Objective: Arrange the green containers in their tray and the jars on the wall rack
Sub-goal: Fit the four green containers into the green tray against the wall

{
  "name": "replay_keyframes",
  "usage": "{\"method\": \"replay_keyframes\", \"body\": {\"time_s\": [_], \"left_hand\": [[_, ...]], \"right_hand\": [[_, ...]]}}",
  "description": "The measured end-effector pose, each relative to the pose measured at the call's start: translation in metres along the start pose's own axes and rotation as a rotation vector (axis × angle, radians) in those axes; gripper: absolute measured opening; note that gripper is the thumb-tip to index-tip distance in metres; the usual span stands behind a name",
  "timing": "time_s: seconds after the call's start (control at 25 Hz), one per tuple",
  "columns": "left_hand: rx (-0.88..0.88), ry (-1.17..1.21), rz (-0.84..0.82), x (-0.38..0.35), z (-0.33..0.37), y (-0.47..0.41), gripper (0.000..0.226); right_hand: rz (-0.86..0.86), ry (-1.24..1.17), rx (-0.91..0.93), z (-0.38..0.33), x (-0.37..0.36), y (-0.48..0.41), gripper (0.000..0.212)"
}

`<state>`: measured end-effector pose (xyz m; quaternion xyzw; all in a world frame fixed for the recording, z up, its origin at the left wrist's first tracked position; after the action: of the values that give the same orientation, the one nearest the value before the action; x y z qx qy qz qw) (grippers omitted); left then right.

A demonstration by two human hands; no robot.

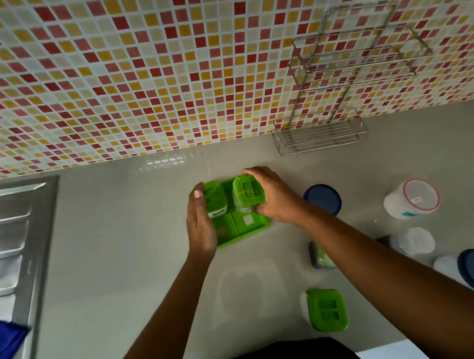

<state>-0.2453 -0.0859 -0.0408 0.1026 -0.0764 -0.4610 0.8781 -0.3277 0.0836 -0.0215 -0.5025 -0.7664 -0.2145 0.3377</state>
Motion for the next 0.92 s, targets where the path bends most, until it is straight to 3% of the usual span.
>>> {"method": "replay_keyframes", "body": {"time_s": [0.2,0.72,0.92], "left_hand": [[0.023,-0.061,0.064,0.001,-0.018,-0.025,0.054],[0.061,-0.140,0.014,0.001,-0.037,-0.034,0.078],[0.010,-0.220,0.056,0.004,-0.039,-0.032,0.061]], "right_hand": [[-0.058,0.013,-0.026,0.011,-0.024,-0.037,0.087],[-0.134,0.020,-0.056,0.025,-0.054,-0.054,0.081],[-0.102,0.011,-0.062,0.023,-0.054,-0.051,0.090]]}}
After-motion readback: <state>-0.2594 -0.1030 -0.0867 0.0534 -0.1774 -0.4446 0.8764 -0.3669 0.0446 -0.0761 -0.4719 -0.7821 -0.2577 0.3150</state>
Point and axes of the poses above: each hand's wrist, its own y-axis away from the middle knuckle, its own x-axis out of the back of the hand, z = x × y, the point moved 6 cm from there along -y, towards the middle knuckle, and after that the axes turned 8 degrees about z, right-handed, at the moved point
